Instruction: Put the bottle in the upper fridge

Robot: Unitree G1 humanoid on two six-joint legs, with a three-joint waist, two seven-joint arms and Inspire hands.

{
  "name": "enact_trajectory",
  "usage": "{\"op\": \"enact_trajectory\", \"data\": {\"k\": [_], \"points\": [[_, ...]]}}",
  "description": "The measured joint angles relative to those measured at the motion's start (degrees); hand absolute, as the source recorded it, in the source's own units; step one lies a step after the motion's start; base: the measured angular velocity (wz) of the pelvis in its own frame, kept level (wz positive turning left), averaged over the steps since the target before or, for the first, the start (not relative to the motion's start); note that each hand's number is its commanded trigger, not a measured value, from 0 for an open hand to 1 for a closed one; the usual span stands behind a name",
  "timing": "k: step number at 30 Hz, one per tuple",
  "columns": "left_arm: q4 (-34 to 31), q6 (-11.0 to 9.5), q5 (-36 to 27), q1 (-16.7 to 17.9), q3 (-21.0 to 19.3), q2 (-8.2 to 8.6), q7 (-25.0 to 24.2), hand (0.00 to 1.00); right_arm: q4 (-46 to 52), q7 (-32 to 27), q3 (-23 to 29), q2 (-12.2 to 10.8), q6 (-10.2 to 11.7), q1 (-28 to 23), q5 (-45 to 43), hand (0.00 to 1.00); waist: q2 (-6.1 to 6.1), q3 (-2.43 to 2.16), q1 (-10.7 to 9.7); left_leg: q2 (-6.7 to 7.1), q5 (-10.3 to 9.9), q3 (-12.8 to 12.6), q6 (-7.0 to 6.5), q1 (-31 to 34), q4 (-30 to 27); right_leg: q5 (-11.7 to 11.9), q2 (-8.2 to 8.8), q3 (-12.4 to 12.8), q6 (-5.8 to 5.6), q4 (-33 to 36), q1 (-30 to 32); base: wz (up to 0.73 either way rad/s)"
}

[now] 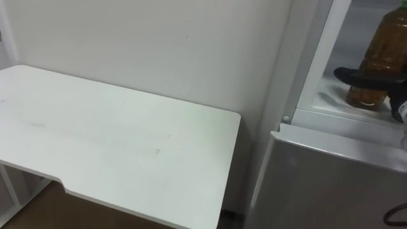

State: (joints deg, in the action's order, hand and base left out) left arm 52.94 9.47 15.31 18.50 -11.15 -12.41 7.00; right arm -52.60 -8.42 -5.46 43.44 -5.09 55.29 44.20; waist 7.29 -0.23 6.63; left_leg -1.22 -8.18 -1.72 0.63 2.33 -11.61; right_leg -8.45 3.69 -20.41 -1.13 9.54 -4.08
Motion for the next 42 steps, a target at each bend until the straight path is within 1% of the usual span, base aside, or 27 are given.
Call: {"op": "enact_trajectory", "data": {"k": [9, 14, 15, 17, 19, 23, 25, 29, 33, 36, 37, 40, 42], "points": [[-0.01, -0.05, -0.1, -0.22, -0.03, -0.03, -0.42, 0.0, 2.58, 0.85, 0.04, 0.0, -0.02, -0.33, 0.52, 0.0, 0.07, 0.01, -0.92, -0.01, 0.0, -0.04, 0.0, -0.1, -0.11, 0.0, -0.01, 0.0, 0.0, 0.01, 0.03, 0.0], [-0.02, -0.07, -0.07, -0.22, -0.03, -0.03, -0.42, 0.0, 4.23, 0.96, 0.04, 0.0, -0.01, -1.23, 2.16, 0.0, 0.15, -0.01, -1.28, -0.04, 0.0, -0.37, 0.0, -0.42, 0.05, 0.0, -0.05, 0.8, 0.0, 0.01, 0.0, -0.03], [-0.02, -0.07, -0.06, -0.21, -0.09, -0.03, -0.42, 0.0, 4.81, 0.9, 0.06, 0.0, -0.01, -1.71, 2.63, 0.0, 0.17, -0.02, -1.25, -0.07, 0.0, -0.63, 0.0, -0.61, 0.19, 0.0, -0.08, 1.37, 0.0, 0.02, -0.02, -0.1], [-0.02, -0.07, -0.06, -0.15, -0.15, -0.03, -0.41, 0.0, 6.71, 1.02, 0.13, 0.0, -0.01, -2.79, 2.88, 0.0, 0.19, -0.03, -1.36, -0.09, -0.01, -1.01, -0.01, -0.84, 0.3, 0.0, -0.07, 1.67, 0.0, 0.03, -0.04, -0.1], [-0.05, -0.06, -0.06, -0.15, -0.14, -0.01, -0.41, 0.0, 7.22, 1.04, 0.19, -0.03, -0.11, -2.85, 2.93, 0.0, 0.21, -0.04, -1.55, -0.11, -0.02, -1.3, -0.02, -0.93, 0.31, 0.0, -0.07, 2.05, 0.0, 0.03, -0.03, -0.06], [-0.14, -0.01, -0.07, -0.2, -0.11, 0.0, -0.38, 0.0, 10.38, 0.71, 2.84, -0.13, -0.7, -4.61, 3.86, 0.0, 0.39, -0.17, -1.88, -0.14, -0.04, -1.53, -0.05, -1.04, 0.19, 0.0, -0.08, 2.61, 0.0, 0.08, -0.07, -0.02], [-0.14, -0.03, -0.07, -0.17, 0.04, 0.01, -0.18, 0.0, 11.12, 0.18, 2.97, -0.14, -0.71, -5.11, 4.36, 0.0, 0.5, -0.24, -2.4, -0.13, -0.08, -1.52, -0.1, -1.03, -0.02, 0.01, -0.07, 2.67, 0.01, 0.1, -0.27, 0.0], [-0.14, -0.06, -0.06, -0.03, 0.15, 0.01, 0.08, 0.0, 11.19, -1.0, 3.18, -0.19, -0.71, -5.18, 5.15, 0.0, 0.5, -0.22, -3.3, -0.13, -0.29, -1.51, -0.19, -1.09, -0.16, 0.01, -0.08, 2.79, 0.01, 0.03, -0.8, 0.0], [-0.23, -0.05, -0.07, -0.02, 0.1, 0.01, 0.09, 0.0, 15.51, -1.52, 5.85, -0.19, -0.71, -7.75, 5.33, 0.0, 0.43, -0.26, -3.76, -0.04, -0.28, -1.54, -0.21, -1.0, -0.27, 0.0, -0.07, 2.89, 0.0, -0.1, -0.79, 0.0], [-0.31, -0.05, -0.07, -0.11, 0.1, 0.01, 0.09, 0.0, 18.56, -1.76, 6.93, -0.19, -0.7, -9.51, 5.25, 0.0, 0.3, -0.41, -4.18, -0.05, -0.27, -1.83, -0.21, -0.95, -0.37, 0.09, -0.2, 3.15, 0.15, -0.88, -0.96, -0.01], [-0.31, -0.05, -0.11, -0.08, 0.1, 0.0, 0.09, 0.0, 19.77, -2.05, 6.92, -0.19, -0.7, -10.1, 5.24, 0.0, 0.21, -0.48, -4.54, -0.05, -0.27, -1.85, -0.21, -0.97, -0.36, 0.09, -0.2, 3.15, 0.15, -0.87, -0.94, 0.0], [-0.31, -0.14, -0.09, -0.1, 0.09, 0.0, 0.09, 0.0, 22.33, -2.64, 6.99, -0.19, -0.7, -11.62, 5.26, 0.0, 0.08, -0.58, -4.73, -0.05, -0.27, -1.92, -0.21, -1.22, -0.17, 0.09, -0.2, 3.18, 0.15, -0.88, -0.89, -0.01], [-0.31, -0.23, -0.07, -0.08, 0.09, 0.01, 0.09, 0.0, 22.33, -2.88, 7.02, -0.19, -0.7, -11.8, 5.26, 0.0, 0.09, -0.58, -4.78, -0.08, -0.26, -2.09, -0.21, -1.49, -0.09, 0.09, -0.2, 3.23, 0.15, -0.88, -0.91, -0.05]]}}
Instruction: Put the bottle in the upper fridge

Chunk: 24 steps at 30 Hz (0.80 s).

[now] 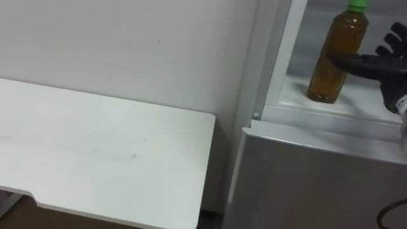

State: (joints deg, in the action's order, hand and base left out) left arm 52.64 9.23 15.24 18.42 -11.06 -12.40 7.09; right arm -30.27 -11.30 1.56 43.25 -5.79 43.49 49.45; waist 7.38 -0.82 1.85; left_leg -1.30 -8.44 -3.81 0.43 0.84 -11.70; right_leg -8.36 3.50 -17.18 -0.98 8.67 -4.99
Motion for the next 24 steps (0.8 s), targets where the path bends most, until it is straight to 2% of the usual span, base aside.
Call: {"op": "enact_trajectory", "data": {"k": [5, 8, 11, 15, 18, 20, 22, 24], "points": [[0.0, -0.12, 0.01, 0.12, -0.03, 0.01, 0.31, 0.0, 1.56, -1.41, 0.97, 0.0, 0.02, -0.77, -0.99, 0.0, 0.07, -0.01, -0.14, -0.08, -0.01, -0.75, 0.0, -0.63, 0.52, 0.0, -0.02, 0.56, 0.0, 0.01, -0.02, -0.06], [0.0, -1.17, 0.01, 0.05, -0.04, 0.03, 2.01, 0.0, 5.66, -2.75, 1.74, 0.0, 0.4, -3.45, -2.94, 0.0, 0.06, 0.0, -0.21, -0.07, -0.05, -0.88, -0.01, -0.69, 0.77, 0.0, -0.02, 0.67, 0.0, 0.01, -0.02, -0.01], [-0.06, -1.74, -0.07, 0.15, -0.08, 0.07, 3.38, 0.0, 11.37, -4.28, 3.68, -0.02, 0.44, -6.69, -4.07, 0.0, -0.14, 0.15, -0.32, -0.08, -0.07, -1.1, -0.03, -0.75, 0.97, 0.0, -0.02, 0.93, -0.01, 0.0, 0.0, -0.04], [0.11, -1.94, 0.01, -0.05, -0.07, 0.34, 3.79, 0.0, 17.45, -6.86, 6.08, -0.43, 0.86, -9.43, -5.84, 0.0, -0.75, 0.6, -0.28, -0.08, -0.11, -1.62, -0.08, -1.31, 1.75, 0.0, 0.04, 1.39, -0.01, 0.01, -0.13, -0.08], [0.13, -1.93, -0.08, -0.13, 0.43, 0.88, 4.0, 0.0, 24.84, -8.83, 7.68, -2.9, 1.54, -13.49, -9.42, 0.0, -1.17, 0.82, -0.44, -0.09, -0.11, -1.87, -0.08, -1.48, 1.88, 0.0, 0.03, 1.61, -0.01, 0.04, -0.12, -0.05], [0.13, -1.97, -0.88, -0.47, 0.99, 1.19, 4.02, 0.0, 28.37, -9.67, 7.93, -4.84, 2.08, -15.59, -9.97, 0.0, -1.43, 0.76, -0.83, -0.11, -0.11, -2.19, -0.08, -1.57, 1.84, 0.0, 0.02, 2.01, -0.01, 0.05, 0.11, -0.07], [0.31, -2.3, -2.37, -1.05, 1.16, 1.51, 4.07, 0.0, 31.94, -10.3, 8.2, -7.87, 2.24, -17.78, -11.82, 0.0, -1.64, 0.76, -1.34, -0.09, -0.1, -2.3, -0.09, -1.72, 1.82, 0.0, 0.03, 2.23, -0.01, 0.09, 0.15, -0.04], [0.36, -2.93, -3.23, -1.1, 1.27, 1.66, 4.16, 0.0, 34.16, -11.06, 8.2, -9.64, 2.27, -19.07, -12.94, 0.0, -1.76, 0.8, -1.41, -0.14, -0.1, -2.7, -0.09, -2.04, 1.77, 0.0, -0.02, 2.69, -0.01, 0.12, 0.14, -0.08]]}}
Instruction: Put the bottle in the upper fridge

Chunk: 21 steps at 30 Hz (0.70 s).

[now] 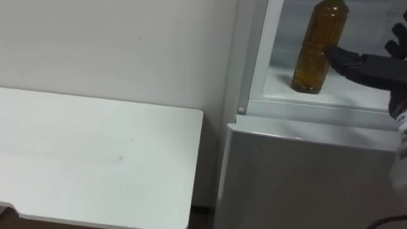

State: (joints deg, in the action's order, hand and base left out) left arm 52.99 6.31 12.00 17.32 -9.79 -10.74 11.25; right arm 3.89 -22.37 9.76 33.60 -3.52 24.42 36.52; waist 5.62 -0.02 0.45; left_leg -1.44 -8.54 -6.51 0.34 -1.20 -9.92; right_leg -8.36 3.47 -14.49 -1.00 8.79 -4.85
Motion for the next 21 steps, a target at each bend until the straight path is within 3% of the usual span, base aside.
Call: {"op": "enact_trajectory", "data": {"k": [5, 8, 11, 13, 17, 21], "points": [[2.39, -1.63, -0.13, -0.22, 0.85, 0.28, 0.91, 0.0, 3.39, -1.09, 0.2, -0.34, 1.28, -2.28, -0.88, 0.0, -0.23, 0.03, 0.0, -0.12, -0.13, -0.94, -0.03, -0.57, 0.22, 0.0, -0.01, 0.62, 0.0, 0.03, -0.02, -0.09], [2.84, -1.59, -0.23, 0.67, 0.93, 0.84, 1.04, 0.0, 9.4, -1.96, 0.67, -1.44, 2.71, -7.18, -1.23, 0.0, -0.73, -0.15, 0.02, -0.24, -0.47, -1.38, 0.02, -0.88, 0.24, 0.01, -0.16, 1.27, -0.01, 0.0, -0.03, -0.11], [2.79, -1.61, -1.45, 1.17, 1.73, 1.28, 1.51, 0.0, 13.15, -2.18, 0.64, -3.97, 4.23, -10.98, -1.16, 0.0, -1.46, -0.31, -0.15, -0.36, -0.63, -1.94, 0.05, -1.37, 0.4, 0.0, -0.23, 1.77, -0.02, 0.01, -0.2, -0.1], [2.79, -2.02, -3.61, 0.89, 2.71, 1.36, 2.01, 0.0, 14.42, -2.69, 0.64, -5.61, 4.88, -12.84, -1.07, 0.0, -1.92, -0.1, -0.25, -0.42, -0.66, -2.19, 0.06, -1.19, 0.43, 0.0, -0.25, 2.0, -0.02, 0.02, -0.17, -0.06], [3.08, -3.69, -4.12, 0.92, 3.26, 2.02, 2.16, 0.0, 17.48, -2.56, 0.66, -8.68, 6.07, -14.76, -0.2, 0.0, -2.77, -0.12, -0.46, -0.52, -0.84, -2.66, 0.08, -1.3, 0.38, 0.0, -0.36, 2.62, -0.02, 0.0, -0.22, -0.07], [3.37, -3.85, -4.49, 0.92, 3.3, 2.89, 2.12, 0.0, 18.2, -1.69, 0.63, -13.51, 8.61, -17.63, 0.08, 0.0, -2.9, -0.15, -1.16, -0.78, -1.04, -2.93, 0.21, -1.3, -0.17, 0.0, -0.59, 2.86, -0.02, -0.05, -0.2, -0.02]]}}
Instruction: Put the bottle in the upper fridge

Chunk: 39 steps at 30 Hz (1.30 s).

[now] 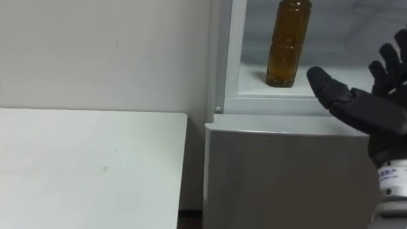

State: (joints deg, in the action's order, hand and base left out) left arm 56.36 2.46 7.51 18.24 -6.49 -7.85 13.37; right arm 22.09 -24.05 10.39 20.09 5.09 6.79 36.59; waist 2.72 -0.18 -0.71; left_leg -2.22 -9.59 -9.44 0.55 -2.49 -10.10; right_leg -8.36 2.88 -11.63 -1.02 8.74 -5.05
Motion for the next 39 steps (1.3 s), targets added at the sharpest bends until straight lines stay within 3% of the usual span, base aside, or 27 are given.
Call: {"op": "enact_trajectory", "data": {"k": [6, 9, 16, 17, 21, 27, 39], "points": [[1.84, -0.58, -1.26, -0.47, 1.1, 0.65, 0.48, 0.0, 0.5, 3.08, -0.16, -3.19, 0.33, -4.79, 8.37, 0.0, -1.4, -0.13, -0.25, -0.06, -0.18, -0.83, -0.04, 0.12, 0.42, 0.0, -0.03, 0.98, 0.0, 0.15, 0.64, -0.08], [2.94, -1.45, -2.39, -0.77, 1.87, 0.58, 1.6, 0.0, 0.58, 6.03, -1.6, -4.77, 2.34, -7.04, 18.26, 0.0, -2.03, -0.23, 0.52, -0.21, -0.17, -2.0, -0.01, -0.13, 0.59, 0.0, -0.16, 2.01, 0.01, 0.21, 1.16, -0.17], [3.41, -3.37, -4.85, -2.17, 4.64, 0.57, 1.48, 0.0, -3.55, 16.34, -4.68, -8.28, 4.51, -14.42, 33.55, 0.0, -2.35, 0.21, 0.89, -0.17, -0.52, -2.3, -0.04, -0.1, 0.58, 0.0, -0.16, 2.28, 0.0, 0.07, 1.24, -0.02], [3.44, -3.46, -5.13, -2.31, 5.01, 0.59, 1.48, 0.0, -4.04, 16.99, -4.75, -8.77, 4.65, -15.09, 34.54, 0.0, -2.2, 0.11, 0.84, -0.17, -0.54, -2.31, -0.06, -0.09, 0.57, 0.0, -0.15, 2.25, 0.0, 0.09, 1.25, 0.0], [3.7, -4.6, -5.92, -2.58, 5.83, 0.61, 1.51, 0.0, -12.98, 20.53, -6.78, -9.3, 4.81, -19.41, 37.59, 0.0, -2.58, 0.12, 0.82, -0.19, -0.78, -2.22, -0.06, -0.08, 0.4, 0.0, -0.16, 2.19, -0.01, 0.17, 1.15, 0.0], [4.05, -5.59, -9.4, -2.36, 6.72, 0.53, 1.54, 0.0, -26.36, 20.68, -6.8, -11.03, 4.94, -23.35, 44.4, 0.0, -3.67, -0.31, 0.06, -0.17, -1.08, -2.37, -0.14, -0.12, 0.47, -0.05, -0.11, 2.26, -0.12, 0.32, 1.13, 0.0], [3.79, -6.69, -12.55, -2.18, 6.16, 0.17, 1.53, 0.0, -52.39, 19.41, -4.56, -11.9, 4.84, -24.36, 52.55, 0.0, -2.43, -0.09, -1.39, -0.01, -1.06, -2.53, -0.13, -0.32, 0.4, -0.61, -0.03, 2.52, -0.26, -0.05, 1.06, 0.0]]}}
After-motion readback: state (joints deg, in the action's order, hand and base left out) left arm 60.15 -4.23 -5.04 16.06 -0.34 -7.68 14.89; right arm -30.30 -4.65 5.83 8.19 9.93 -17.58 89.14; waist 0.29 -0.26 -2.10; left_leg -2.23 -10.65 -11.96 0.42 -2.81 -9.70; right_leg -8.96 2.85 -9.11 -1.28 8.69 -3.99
